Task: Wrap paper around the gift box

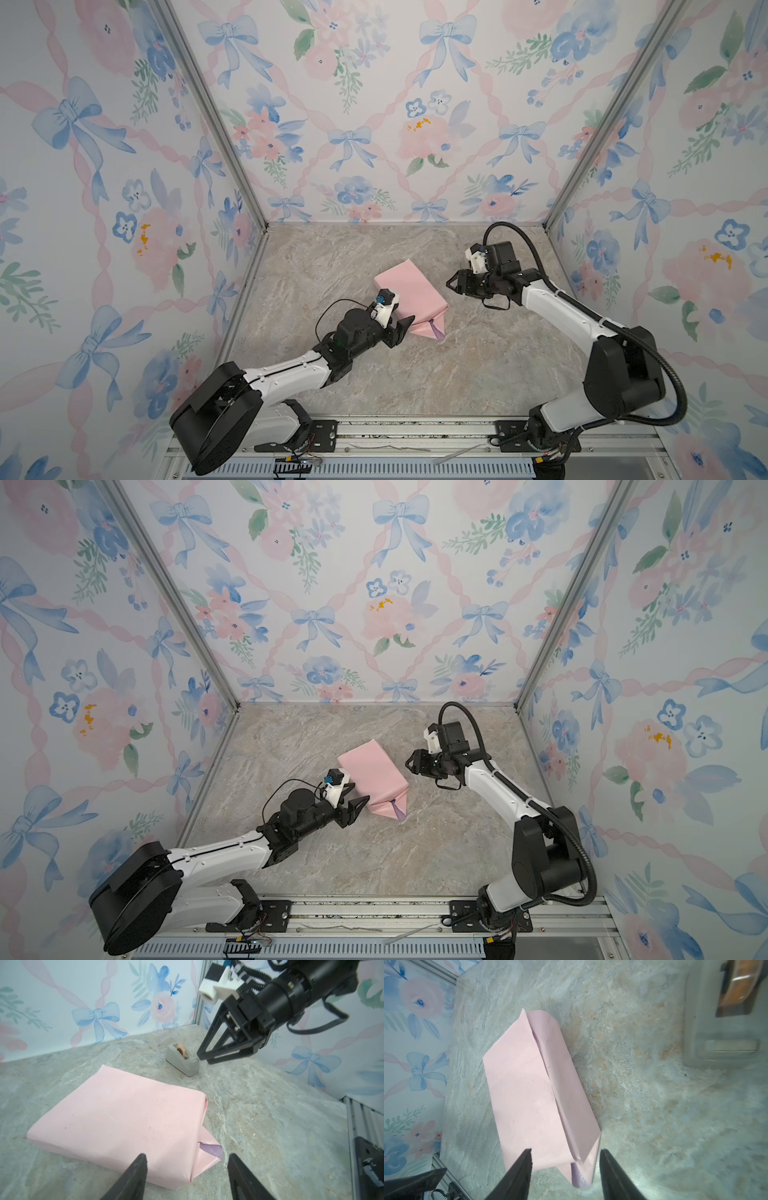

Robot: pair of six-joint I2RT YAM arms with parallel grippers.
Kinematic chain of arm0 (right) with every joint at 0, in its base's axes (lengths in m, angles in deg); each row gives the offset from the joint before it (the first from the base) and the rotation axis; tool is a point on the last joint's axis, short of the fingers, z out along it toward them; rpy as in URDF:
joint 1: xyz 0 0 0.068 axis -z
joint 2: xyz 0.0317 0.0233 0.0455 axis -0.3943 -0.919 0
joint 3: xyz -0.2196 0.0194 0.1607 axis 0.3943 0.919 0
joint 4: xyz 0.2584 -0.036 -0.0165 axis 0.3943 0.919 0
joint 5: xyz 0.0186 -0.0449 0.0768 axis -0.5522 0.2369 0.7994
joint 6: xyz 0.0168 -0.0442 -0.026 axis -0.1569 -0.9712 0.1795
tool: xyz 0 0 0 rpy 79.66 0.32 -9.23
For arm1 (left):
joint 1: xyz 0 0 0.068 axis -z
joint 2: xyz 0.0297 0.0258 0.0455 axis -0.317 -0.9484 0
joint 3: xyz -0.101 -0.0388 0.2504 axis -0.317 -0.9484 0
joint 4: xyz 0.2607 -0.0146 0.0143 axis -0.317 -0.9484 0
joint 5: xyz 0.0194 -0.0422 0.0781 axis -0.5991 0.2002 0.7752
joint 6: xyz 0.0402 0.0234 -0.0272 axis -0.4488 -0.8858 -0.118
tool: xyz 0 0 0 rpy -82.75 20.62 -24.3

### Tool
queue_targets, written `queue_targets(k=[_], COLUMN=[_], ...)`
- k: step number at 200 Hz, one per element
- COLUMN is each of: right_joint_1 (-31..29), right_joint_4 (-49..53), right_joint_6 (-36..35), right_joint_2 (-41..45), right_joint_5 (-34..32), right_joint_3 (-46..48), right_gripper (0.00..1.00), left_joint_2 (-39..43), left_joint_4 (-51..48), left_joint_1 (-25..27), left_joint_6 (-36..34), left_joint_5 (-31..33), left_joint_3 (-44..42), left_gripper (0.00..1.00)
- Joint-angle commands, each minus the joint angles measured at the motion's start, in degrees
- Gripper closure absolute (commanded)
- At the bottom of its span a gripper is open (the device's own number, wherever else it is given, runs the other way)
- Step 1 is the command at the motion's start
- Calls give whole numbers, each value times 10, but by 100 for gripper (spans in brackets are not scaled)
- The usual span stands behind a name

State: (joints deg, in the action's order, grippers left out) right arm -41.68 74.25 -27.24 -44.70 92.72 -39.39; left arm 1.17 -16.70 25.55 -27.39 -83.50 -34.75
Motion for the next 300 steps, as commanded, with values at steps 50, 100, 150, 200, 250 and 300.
queue_targets(k=[50,100,150,200,250,300], right_joint_1=[-15,-55,-62,-71,-76,-79], right_joint_4=[-77,-110,-99,-106,-100,-95], right_joint_6=[113,172,181,190,190,190], right_joint_2=[91,86,92,79,78,77], right_joint_5=[15,21,14,13,9,2], right_joint_3=[198,250,261,265,265,268], right_gripper=[45,45,45,45,46,46], left_joint_2=[-123,-209,-257,-282,-285,-284], left_joint_4=[-283,-303,-301,-301,-283,-269], left_joint_1=[26,40,46,47,47,47], left_joint_6=[-381,-428,-427,-418,-405,-392], left_joint_5=[68,68,100,108,103,102], left_joint_3=[190,255,275,288,281,272], left_gripper=[24,22,21,29,39,47])
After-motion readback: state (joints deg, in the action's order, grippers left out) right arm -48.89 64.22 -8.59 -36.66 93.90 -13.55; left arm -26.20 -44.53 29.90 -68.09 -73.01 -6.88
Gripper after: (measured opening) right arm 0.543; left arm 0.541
